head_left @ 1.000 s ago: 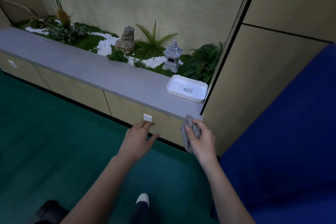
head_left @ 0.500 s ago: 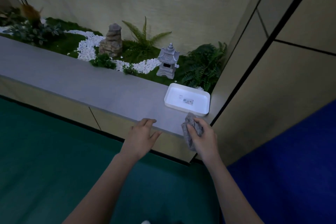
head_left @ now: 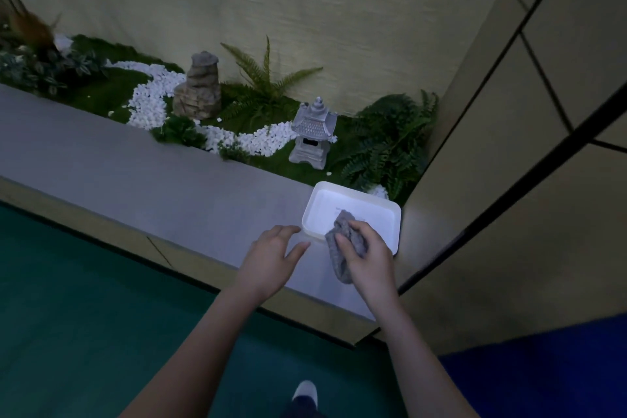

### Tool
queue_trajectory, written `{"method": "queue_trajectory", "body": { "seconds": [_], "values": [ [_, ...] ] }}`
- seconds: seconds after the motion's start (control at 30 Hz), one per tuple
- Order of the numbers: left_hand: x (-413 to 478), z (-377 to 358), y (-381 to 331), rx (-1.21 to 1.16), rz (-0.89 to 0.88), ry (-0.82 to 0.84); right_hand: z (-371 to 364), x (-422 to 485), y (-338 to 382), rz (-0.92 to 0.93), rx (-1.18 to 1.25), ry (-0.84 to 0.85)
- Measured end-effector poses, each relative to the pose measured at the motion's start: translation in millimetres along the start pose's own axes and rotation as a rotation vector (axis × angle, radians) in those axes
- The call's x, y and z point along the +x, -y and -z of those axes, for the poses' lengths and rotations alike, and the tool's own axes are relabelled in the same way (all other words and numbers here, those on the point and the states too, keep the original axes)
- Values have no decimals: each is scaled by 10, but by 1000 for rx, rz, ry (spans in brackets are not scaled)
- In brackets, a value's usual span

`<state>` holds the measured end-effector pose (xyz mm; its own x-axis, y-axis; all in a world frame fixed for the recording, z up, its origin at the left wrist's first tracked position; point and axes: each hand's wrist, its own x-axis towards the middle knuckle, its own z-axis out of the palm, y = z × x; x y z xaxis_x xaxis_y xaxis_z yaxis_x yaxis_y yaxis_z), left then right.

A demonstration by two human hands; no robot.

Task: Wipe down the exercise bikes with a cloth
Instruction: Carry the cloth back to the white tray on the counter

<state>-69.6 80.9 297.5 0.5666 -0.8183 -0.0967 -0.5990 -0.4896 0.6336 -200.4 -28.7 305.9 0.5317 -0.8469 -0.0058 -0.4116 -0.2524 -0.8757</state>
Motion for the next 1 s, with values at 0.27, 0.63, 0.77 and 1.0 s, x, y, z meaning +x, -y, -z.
{"method": "queue_trajectory", "body": {
  "seconds": [0.27, 0.63, 0.77, 1.0],
  "values": [
    [804, -94, -388, -425, 35, 90, 39, 773, -38, -10, 51, 29],
    [1779, -162, -446, -963, 229, 101, -256, 1567, -14, -94, 168, -27],
    [2147, -144, -317, -1004, 272, 60, -392, 1789, 2, -141, 260, -112],
    [2687, -153, -142, -1060, 342, 123, -558, 1939, -293, -425, 379, -188]
  ]
}}
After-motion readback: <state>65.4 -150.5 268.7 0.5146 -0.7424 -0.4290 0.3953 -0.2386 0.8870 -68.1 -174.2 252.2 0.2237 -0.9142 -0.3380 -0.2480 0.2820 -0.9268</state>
